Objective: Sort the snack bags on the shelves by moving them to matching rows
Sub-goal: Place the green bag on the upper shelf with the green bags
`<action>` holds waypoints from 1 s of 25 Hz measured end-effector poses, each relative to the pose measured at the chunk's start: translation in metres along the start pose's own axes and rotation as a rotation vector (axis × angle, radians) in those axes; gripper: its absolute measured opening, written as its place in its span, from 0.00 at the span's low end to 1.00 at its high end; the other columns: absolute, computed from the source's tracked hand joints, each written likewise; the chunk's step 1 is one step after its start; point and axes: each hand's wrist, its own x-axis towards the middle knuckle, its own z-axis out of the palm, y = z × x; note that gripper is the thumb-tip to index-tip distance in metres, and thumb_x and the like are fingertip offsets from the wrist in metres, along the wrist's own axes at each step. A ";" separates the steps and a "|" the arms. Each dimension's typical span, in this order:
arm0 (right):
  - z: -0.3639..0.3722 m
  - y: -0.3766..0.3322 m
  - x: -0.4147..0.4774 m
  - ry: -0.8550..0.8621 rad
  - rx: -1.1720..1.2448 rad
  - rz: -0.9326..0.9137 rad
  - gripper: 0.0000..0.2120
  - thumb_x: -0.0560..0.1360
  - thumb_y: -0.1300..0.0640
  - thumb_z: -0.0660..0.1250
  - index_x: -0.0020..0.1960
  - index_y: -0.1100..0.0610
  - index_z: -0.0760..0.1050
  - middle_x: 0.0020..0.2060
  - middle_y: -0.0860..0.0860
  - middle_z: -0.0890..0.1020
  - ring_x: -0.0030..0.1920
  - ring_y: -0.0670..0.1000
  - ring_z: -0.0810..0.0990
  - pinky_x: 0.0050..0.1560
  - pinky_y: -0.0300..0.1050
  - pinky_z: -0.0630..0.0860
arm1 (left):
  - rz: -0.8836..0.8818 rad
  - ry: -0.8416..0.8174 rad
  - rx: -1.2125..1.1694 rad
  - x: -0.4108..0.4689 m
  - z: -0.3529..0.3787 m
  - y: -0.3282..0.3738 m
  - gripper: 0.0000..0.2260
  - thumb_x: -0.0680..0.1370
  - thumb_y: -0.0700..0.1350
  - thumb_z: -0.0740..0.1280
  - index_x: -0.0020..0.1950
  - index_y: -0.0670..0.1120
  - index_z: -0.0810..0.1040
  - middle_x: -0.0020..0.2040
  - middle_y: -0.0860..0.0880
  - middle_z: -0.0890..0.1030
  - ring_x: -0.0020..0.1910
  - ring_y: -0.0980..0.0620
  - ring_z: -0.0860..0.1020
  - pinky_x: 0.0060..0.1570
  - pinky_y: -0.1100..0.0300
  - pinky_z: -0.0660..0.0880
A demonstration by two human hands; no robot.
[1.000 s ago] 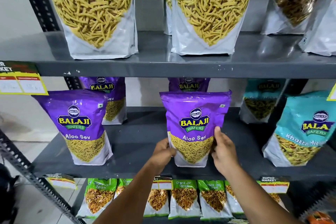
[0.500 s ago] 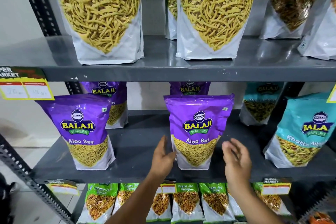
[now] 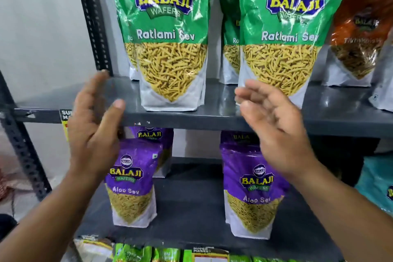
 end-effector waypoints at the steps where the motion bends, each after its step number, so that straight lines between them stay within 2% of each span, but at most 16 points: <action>1: 0.016 0.000 0.021 0.018 -0.001 0.045 0.20 0.75 0.53 0.65 0.66 0.53 0.70 0.62 0.49 0.77 0.59 0.39 0.77 0.57 0.29 0.72 | -0.081 0.069 -0.040 0.018 0.005 0.001 0.25 0.73 0.55 0.63 0.68 0.46 0.72 0.69 0.45 0.74 0.70 0.51 0.71 0.73 0.49 0.65; 3: 0.048 0.000 0.053 0.074 -0.002 0.131 0.23 0.79 0.52 0.60 0.72 0.57 0.64 0.63 0.48 0.72 0.60 0.40 0.72 0.56 0.26 0.67 | -0.284 0.131 -0.121 0.047 0.017 0.004 0.33 0.70 0.63 0.62 0.67 0.43 0.72 0.72 0.40 0.72 0.72 0.43 0.69 0.73 0.41 0.62; 5: 0.068 0.005 0.078 0.209 0.042 0.219 0.22 0.80 0.49 0.55 0.70 0.58 0.66 0.59 0.49 0.73 0.58 0.45 0.71 0.59 0.37 0.66 | -0.454 0.063 -0.187 0.064 0.028 0.006 0.40 0.68 0.67 0.60 0.68 0.36 0.67 0.72 0.32 0.64 0.72 0.34 0.62 0.71 0.33 0.57; 7: 0.078 0.011 0.101 0.326 0.101 0.355 0.20 0.79 0.44 0.53 0.63 0.53 0.72 0.55 0.52 0.75 0.54 0.51 0.73 0.62 0.46 0.68 | -0.529 -0.075 -0.218 0.073 0.036 0.007 0.38 0.74 0.67 0.56 0.67 0.35 0.66 0.70 0.31 0.63 0.71 0.30 0.60 0.68 0.30 0.56; 9: 0.085 0.013 0.113 0.369 0.142 0.462 0.21 0.74 0.36 0.52 0.52 0.49 0.75 0.49 0.53 0.79 0.54 0.57 0.76 0.65 0.56 0.71 | -0.537 -0.203 -0.255 0.073 0.040 0.009 0.35 0.76 0.69 0.49 0.69 0.44 0.72 0.70 0.40 0.74 0.70 0.41 0.70 0.72 0.39 0.62; 10: 0.090 0.012 0.114 0.371 0.161 0.489 0.20 0.72 0.35 0.52 0.46 0.49 0.74 0.46 0.55 0.80 0.53 0.59 0.77 0.65 0.61 0.72 | -0.517 -0.253 -0.281 0.072 0.039 0.010 0.34 0.77 0.68 0.46 0.69 0.47 0.73 0.68 0.46 0.77 0.67 0.49 0.74 0.68 0.50 0.68; 11: 0.096 0.011 0.112 0.382 0.177 0.504 0.21 0.71 0.35 0.53 0.44 0.50 0.73 0.45 0.58 0.81 0.54 0.61 0.79 0.64 0.64 0.72 | -0.495 -0.297 -0.305 0.073 0.038 0.009 0.34 0.78 0.67 0.43 0.69 0.48 0.73 0.67 0.49 0.79 0.63 0.56 0.77 0.60 0.61 0.73; 13: 0.108 0.007 0.109 0.438 0.208 0.506 0.21 0.73 0.37 0.55 0.48 0.53 0.75 0.53 0.63 0.82 0.59 0.64 0.79 0.62 0.64 0.74 | -0.471 -0.381 -0.350 0.074 0.036 0.008 0.35 0.79 0.66 0.39 0.70 0.46 0.72 0.65 0.47 0.79 0.53 0.63 0.81 0.42 0.72 0.78; 14: 0.113 0.006 0.109 0.460 0.235 0.496 0.23 0.74 0.38 0.55 0.52 0.54 0.76 0.56 0.62 0.81 0.59 0.64 0.79 0.61 0.62 0.75 | -0.454 -0.400 -0.363 0.075 0.033 0.010 0.36 0.79 0.65 0.38 0.70 0.45 0.71 0.65 0.45 0.79 0.49 0.64 0.82 0.40 0.72 0.79; 15: 0.119 0.005 0.109 0.455 0.273 0.495 0.25 0.72 0.36 0.56 0.56 0.54 0.75 0.58 0.61 0.81 0.58 0.63 0.79 0.61 0.61 0.76 | -0.438 -0.413 -0.378 0.077 0.029 0.010 0.37 0.78 0.66 0.37 0.71 0.45 0.71 0.65 0.44 0.79 0.49 0.65 0.81 0.45 0.70 0.79; 16: 0.127 0.003 0.109 0.443 0.305 0.503 0.28 0.70 0.34 0.55 0.57 0.54 0.75 0.59 0.60 0.81 0.57 0.62 0.80 0.60 0.60 0.76 | -0.423 -0.424 -0.387 0.081 0.022 0.010 0.38 0.78 0.66 0.36 0.71 0.45 0.71 0.65 0.43 0.79 0.54 0.63 0.80 0.54 0.66 0.76; 17: 0.135 0.001 0.109 0.424 0.330 0.507 0.30 0.68 0.32 0.55 0.57 0.53 0.75 0.60 0.61 0.80 0.57 0.62 0.80 0.60 0.61 0.76 | -0.414 -0.432 -0.398 0.085 0.015 0.011 0.39 0.77 0.67 0.36 0.70 0.44 0.72 0.62 0.43 0.81 0.57 0.58 0.80 0.60 0.63 0.73; 18: 0.144 0.001 0.111 0.402 0.347 0.500 0.29 0.68 0.32 0.55 0.54 0.54 0.76 0.60 0.64 0.80 0.58 0.64 0.80 0.61 0.64 0.76 | -0.419 -0.425 -0.399 0.089 0.006 0.014 0.41 0.77 0.67 0.35 0.66 0.43 0.75 0.56 0.43 0.85 0.57 0.54 0.81 0.60 0.61 0.74; 20: 0.168 -0.004 0.114 0.346 0.389 0.482 0.24 0.73 0.35 0.55 0.44 0.55 0.77 0.58 0.65 0.80 0.60 0.65 0.78 0.61 0.68 0.74 | -0.447 -0.385 -0.374 0.098 -0.016 0.015 0.43 0.77 0.67 0.35 0.54 0.42 0.83 0.41 0.46 0.88 0.50 0.53 0.83 0.54 0.57 0.76; 22: 0.192 -0.007 0.121 0.294 0.450 0.448 0.23 0.76 0.38 0.54 0.43 0.55 0.78 0.54 0.61 0.84 0.57 0.61 0.81 0.62 0.63 0.75 | -0.447 -0.348 -0.333 0.107 -0.038 0.013 0.44 0.76 0.69 0.34 0.47 0.45 0.85 0.42 0.46 0.88 0.49 0.52 0.84 0.62 0.53 0.69; 25: 0.220 -0.008 0.129 0.257 0.448 0.434 0.24 0.76 0.39 0.52 0.49 0.54 0.78 0.56 0.54 0.84 0.57 0.56 0.81 0.64 0.58 0.74 | -0.452 -0.310 -0.315 0.116 -0.064 0.003 0.44 0.75 0.69 0.34 0.48 0.45 0.85 0.48 0.44 0.87 0.52 0.48 0.82 0.66 0.49 0.63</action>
